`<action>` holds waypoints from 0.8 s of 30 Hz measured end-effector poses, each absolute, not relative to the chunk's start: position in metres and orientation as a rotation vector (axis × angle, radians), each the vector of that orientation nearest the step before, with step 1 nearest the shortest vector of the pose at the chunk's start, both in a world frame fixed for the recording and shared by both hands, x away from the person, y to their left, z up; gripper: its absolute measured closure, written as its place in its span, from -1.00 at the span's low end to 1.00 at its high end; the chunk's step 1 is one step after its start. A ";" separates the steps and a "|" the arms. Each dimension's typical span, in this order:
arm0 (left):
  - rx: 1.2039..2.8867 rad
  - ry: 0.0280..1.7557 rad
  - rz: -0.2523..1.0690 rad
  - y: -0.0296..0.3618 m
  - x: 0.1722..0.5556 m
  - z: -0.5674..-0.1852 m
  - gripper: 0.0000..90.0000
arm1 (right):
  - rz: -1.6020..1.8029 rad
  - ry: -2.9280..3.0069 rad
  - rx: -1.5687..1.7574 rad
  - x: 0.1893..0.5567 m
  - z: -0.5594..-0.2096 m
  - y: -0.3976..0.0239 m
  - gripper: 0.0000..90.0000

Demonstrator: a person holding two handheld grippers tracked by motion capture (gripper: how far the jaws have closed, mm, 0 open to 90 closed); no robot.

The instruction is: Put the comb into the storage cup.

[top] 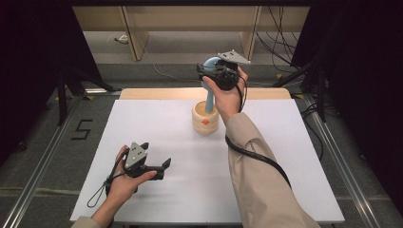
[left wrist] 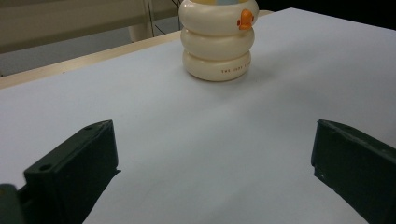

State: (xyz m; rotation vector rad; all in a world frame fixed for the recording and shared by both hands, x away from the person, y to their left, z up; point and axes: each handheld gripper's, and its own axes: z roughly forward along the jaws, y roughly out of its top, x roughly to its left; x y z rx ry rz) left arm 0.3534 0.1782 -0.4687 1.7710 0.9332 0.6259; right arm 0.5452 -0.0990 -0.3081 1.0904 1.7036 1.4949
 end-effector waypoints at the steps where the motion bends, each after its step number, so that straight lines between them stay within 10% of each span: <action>1: 1.771 0.933 0.626 0.178 0.353 -0.469 -1.00 | 1.494 1.704 1.089 0.545 -0.308 -0.099 -0.53; 24: 1.770 0.933 0.625 0.178 0.353 -0.468 -1.00 | 1.487 1.723 1.088 0.547 -0.321 -0.095 -0.53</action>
